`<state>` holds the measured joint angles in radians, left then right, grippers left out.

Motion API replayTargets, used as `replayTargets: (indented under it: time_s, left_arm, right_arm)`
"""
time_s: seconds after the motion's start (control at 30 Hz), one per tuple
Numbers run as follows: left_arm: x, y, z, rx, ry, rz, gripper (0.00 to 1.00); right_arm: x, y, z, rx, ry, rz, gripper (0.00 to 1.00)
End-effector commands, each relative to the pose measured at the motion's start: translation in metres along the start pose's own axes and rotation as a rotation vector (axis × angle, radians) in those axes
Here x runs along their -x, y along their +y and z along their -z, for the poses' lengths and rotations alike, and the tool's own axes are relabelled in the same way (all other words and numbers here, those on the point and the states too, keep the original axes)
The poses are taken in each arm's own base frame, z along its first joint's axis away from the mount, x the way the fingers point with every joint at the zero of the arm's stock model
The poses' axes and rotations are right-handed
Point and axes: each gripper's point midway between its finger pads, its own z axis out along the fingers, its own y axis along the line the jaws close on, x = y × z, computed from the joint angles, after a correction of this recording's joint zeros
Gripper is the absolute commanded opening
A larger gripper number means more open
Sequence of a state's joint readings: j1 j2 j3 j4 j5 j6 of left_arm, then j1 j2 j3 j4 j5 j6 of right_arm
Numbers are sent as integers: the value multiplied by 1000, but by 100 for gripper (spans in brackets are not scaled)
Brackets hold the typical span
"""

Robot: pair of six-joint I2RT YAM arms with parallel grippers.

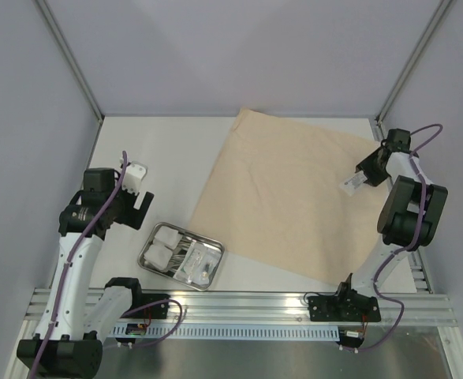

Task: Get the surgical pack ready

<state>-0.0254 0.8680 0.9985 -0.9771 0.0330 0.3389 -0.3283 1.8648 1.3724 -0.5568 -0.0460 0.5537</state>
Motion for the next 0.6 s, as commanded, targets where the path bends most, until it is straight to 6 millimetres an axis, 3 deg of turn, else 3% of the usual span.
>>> replayTargets:
  time_s: [0.0,0.27,0.57]
  left_arm:
    - [2,0,1,-4,-3,18,100]
    - [1,1,-4,-2,9,15,100]
    - [0,3,-5,7,14,17,100]
  right_arm:
    - [12,2,-9,29,-13,-97,49]
    - [3,-16,-38,-72,45,-122,50]
    - [-10,-21,-57,-91,106,-144,48]
